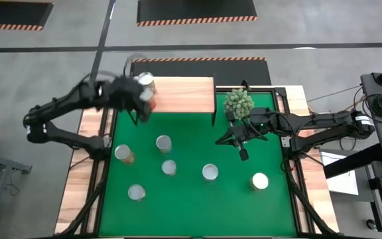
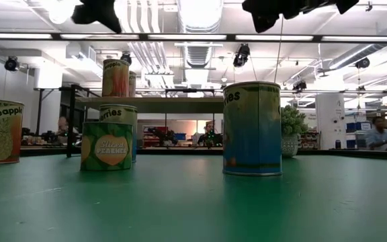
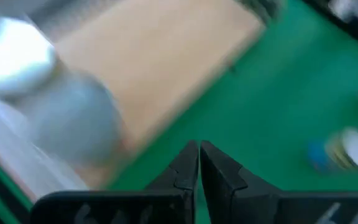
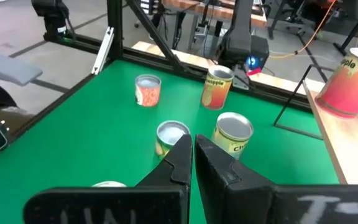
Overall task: Pick and place cans onto a shelf
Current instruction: Put the canned pineapple on the shelf
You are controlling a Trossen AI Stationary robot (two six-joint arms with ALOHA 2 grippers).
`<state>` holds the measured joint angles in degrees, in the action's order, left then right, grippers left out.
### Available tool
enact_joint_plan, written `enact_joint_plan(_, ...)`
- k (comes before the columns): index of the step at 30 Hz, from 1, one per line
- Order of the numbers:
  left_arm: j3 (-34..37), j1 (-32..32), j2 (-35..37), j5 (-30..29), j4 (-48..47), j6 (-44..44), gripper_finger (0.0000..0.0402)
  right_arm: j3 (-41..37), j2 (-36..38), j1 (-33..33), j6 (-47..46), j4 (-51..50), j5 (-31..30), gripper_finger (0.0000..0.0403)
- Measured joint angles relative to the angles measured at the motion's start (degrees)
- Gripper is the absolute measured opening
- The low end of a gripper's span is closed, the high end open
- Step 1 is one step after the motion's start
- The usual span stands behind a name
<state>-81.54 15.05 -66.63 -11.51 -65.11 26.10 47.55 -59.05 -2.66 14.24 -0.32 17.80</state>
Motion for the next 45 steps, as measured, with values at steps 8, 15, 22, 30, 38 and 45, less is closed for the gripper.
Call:
enact_joint_plan(8, 12.0, -18.7, 3.0, 1.2, -10.0, 32.3, 0.0000, 0.0, 0.0, 0.0, 0.8, -1.2, 0.0, 0.0009)
enact_joint_plan(15, 24.8, -25.8, 2.9, 12.2, -13.2, 54.9, 0.0000, 0.0, 0.0, 0.0, 2.2, -1.2, 0.0, 0.0009)
enact_joint_plan(22, 28.9, -25.9, 2.8, 9.9, -13.1, 55.7, 0.0004, 0.0, 0.0, 0.0, 3.9, -1.1, 0.0, 0.0009)
enact_joint_plan(30, 29.4, -25.9, 2.8, 11.0, -13.2, 55.7, 0.0113, 0.0, 0.0, 0.0, 4.8, -1.1, 0.0, 0.0009)
enact_joint_plan(38, 29.3, -25.9, 2.0, 5.5, -19.0, 60.6, 0.0295, 0.0, 0.0, 0.0, 4.8, -2.1, 0.0, 0.0009)
enact_joint_plan(45, 29.6, -25.8, 1.8, 4.6, -17.1, 60.1, 0.0376, 0.0, 0.0, 0.0, 4.4, -2.9, 0.0, 0.0009)
